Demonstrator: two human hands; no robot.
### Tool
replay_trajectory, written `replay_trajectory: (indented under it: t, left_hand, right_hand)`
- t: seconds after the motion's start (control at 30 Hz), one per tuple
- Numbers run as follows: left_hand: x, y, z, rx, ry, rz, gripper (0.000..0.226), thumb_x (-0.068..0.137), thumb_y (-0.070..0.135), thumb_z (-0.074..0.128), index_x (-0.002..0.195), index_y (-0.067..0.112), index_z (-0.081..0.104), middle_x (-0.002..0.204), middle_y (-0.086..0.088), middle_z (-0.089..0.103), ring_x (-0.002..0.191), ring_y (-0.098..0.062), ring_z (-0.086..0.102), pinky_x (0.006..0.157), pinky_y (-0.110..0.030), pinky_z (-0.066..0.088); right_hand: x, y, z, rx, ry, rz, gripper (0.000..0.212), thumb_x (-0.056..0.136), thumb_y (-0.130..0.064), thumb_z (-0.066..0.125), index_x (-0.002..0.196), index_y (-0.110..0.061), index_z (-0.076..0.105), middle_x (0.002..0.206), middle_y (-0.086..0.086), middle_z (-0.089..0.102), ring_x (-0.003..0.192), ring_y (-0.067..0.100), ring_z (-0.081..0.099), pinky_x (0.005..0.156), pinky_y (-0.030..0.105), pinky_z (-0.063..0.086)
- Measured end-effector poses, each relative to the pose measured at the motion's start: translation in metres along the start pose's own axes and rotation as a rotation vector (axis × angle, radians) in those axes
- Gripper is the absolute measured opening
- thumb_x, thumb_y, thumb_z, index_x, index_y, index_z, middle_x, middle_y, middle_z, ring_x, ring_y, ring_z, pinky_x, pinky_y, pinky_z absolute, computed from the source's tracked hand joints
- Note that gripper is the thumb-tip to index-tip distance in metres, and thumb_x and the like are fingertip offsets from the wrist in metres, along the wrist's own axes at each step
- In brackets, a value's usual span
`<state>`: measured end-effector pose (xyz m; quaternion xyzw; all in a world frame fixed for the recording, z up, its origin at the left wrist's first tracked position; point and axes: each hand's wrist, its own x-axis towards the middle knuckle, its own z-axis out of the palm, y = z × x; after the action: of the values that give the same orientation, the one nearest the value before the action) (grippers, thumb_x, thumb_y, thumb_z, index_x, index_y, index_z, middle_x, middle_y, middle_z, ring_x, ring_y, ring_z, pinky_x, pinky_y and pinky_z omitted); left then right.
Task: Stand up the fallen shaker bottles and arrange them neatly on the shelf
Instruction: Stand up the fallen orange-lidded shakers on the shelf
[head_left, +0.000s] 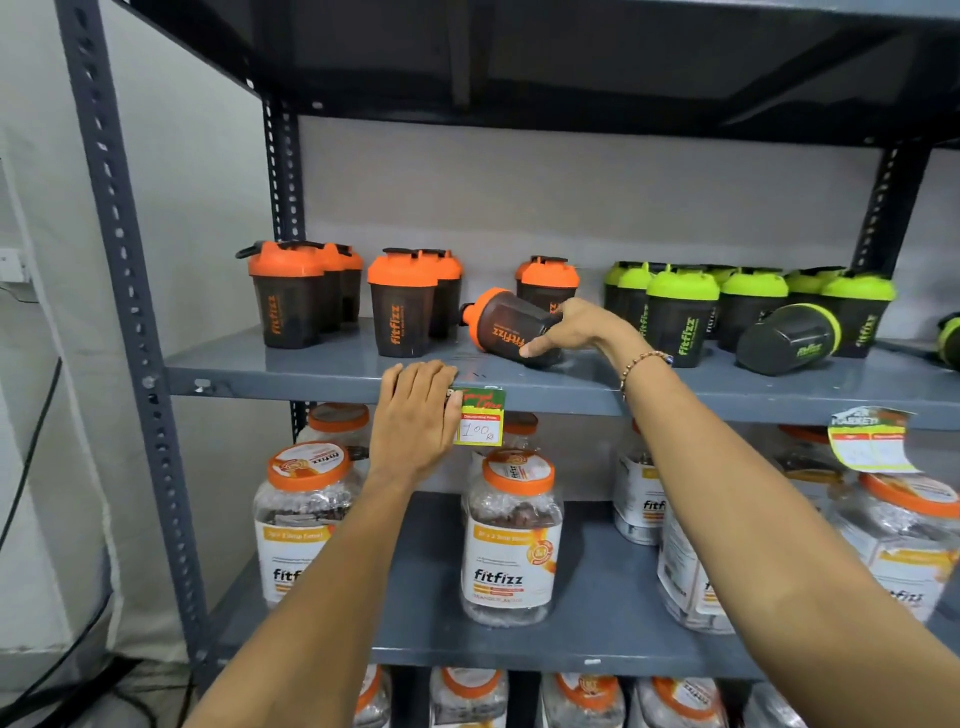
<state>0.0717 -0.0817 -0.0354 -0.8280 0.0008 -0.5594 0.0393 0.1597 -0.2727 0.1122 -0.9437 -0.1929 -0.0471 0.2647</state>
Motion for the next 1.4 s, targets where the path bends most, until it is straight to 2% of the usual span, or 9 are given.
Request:
replay_trajectory:
  t: [0.1,0.23,0.33,0.4,0.63,0.9,1.07,1.23,1.4]
  left_hand:
    - [-0.001,0.001,0.001,0.002,0.001,-0.009,0.036,0.093,0.029,0.038,0.113,0.008,0.06,0.113,-0.009,0.062,0.101,-0.025,0.056,0.1,-0.04,0.03]
    - [-0.002,0.002,0.002,0.008,0.015,-0.021,0.036,0.093,0.029,0.04,0.114,0.008,0.06,0.114,-0.009,0.062,0.103,-0.025,0.055,0.101,-0.039,0.029]
    - [-0.002,0.002,0.003,0.016,0.022,-0.022,0.035,0.092,0.029,0.041,0.114,0.009,0.06,0.114,-0.009,0.062,0.103,-0.024,0.053,0.101,-0.038,0.028]
    - [-0.001,0.003,0.003,0.016,0.027,-0.021,0.035,0.093,0.029,0.041,0.113,0.009,0.059,0.113,-0.009,0.062,0.103,-0.023,0.052,0.1,-0.037,0.028]
    - [-0.002,0.002,-0.001,-0.004,0.02,-0.013,0.036,0.093,0.031,0.039,0.113,0.008,0.059,0.113,-0.01,0.062,0.102,-0.026,0.057,0.099,-0.039,0.03]
    - [-0.003,0.001,0.004,-0.003,0.021,-0.014,0.035,0.093,0.033,0.04,0.115,0.011,0.056,0.113,-0.009,0.062,0.102,-0.025,0.056,0.1,-0.038,0.03]
    - [-0.004,-0.001,0.005,0.003,0.039,-0.005,0.033,0.092,0.032,0.041,0.115,0.012,0.053,0.113,-0.009,0.062,0.103,-0.022,0.052,0.1,-0.038,0.029]
    - [-0.003,0.0,0.001,0.006,0.0,-0.01,0.035,0.093,0.032,0.041,0.116,0.011,0.056,0.114,-0.009,0.062,0.103,-0.024,0.056,0.1,-0.038,0.029]
    - [-0.002,0.002,-0.005,-0.005,-0.045,-0.015,0.037,0.094,0.032,0.04,0.116,0.01,0.059,0.115,-0.008,0.063,0.104,-0.025,0.059,0.1,-0.038,0.029]
  right_hand:
    - [-0.001,0.002,-0.004,0.176,0.002,0.018,0.07,0.065,-0.039,0.081,0.119,-0.002,0.055,0.117,0.014,0.06,0.097,0.026,0.058,0.067,0.029,0.05]
    - [-0.007,0.018,-0.001,0.722,-0.058,0.125,0.069,0.065,-0.039,0.079,0.122,-0.01,0.053,0.104,0.009,0.063,0.089,0.024,0.066,0.058,0.027,0.057]
    - [-0.004,0.033,0.011,1.227,-0.204,0.062,0.065,0.068,-0.027,0.082,0.123,-0.011,0.053,0.114,0.015,0.062,0.101,0.028,0.067,0.072,0.034,0.062]
    - [-0.002,0.036,0.017,1.324,-0.28,0.001,0.046,0.072,-0.017,0.079,0.112,-0.009,0.057,0.116,0.018,0.063,0.105,0.028,0.067,0.078,0.034,0.061]
    - [0.013,0.029,0.031,1.161,-0.199,-0.064,0.037,0.074,0.003,0.076,0.107,-0.004,0.06,0.109,0.012,0.068,0.108,0.026,0.064,0.082,0.032,0.059]
    - [0.034,0.033,0.039,0.621,0.1,0.025,0.059,0.063,-0.012,0.087,0.114,-0.004,0.059,0.111,0.015,0.068,0.105,0.03,0.063,0.096,0.043,0.051]
    - [0.033,0.032,0.04,0.509,0.103,0.048,0.054,0.07,-0.012,0.081,0.117,-0.006,0.057,0.113,0.016,0.066,0.104,0.031,0.062,0.093,0.043,0.053]
    - [0.029,0.03,0.039,0.444,0.103,0.055,0.052,0.072,-0.012,0.079,0.118,-0.006,0.056,0.112,0.017,0.065,0.098,0.03,0.062,0.073,0.034,0.05]
    - [0.023,0.029,0.036,0.408,0.059,0.052,0.052,0.075,-0.013,0.077,0.121,-0.006,0.054,0.115,0.016,0.064,0.105,0.031,0.061,0.093,0.043,0.052]
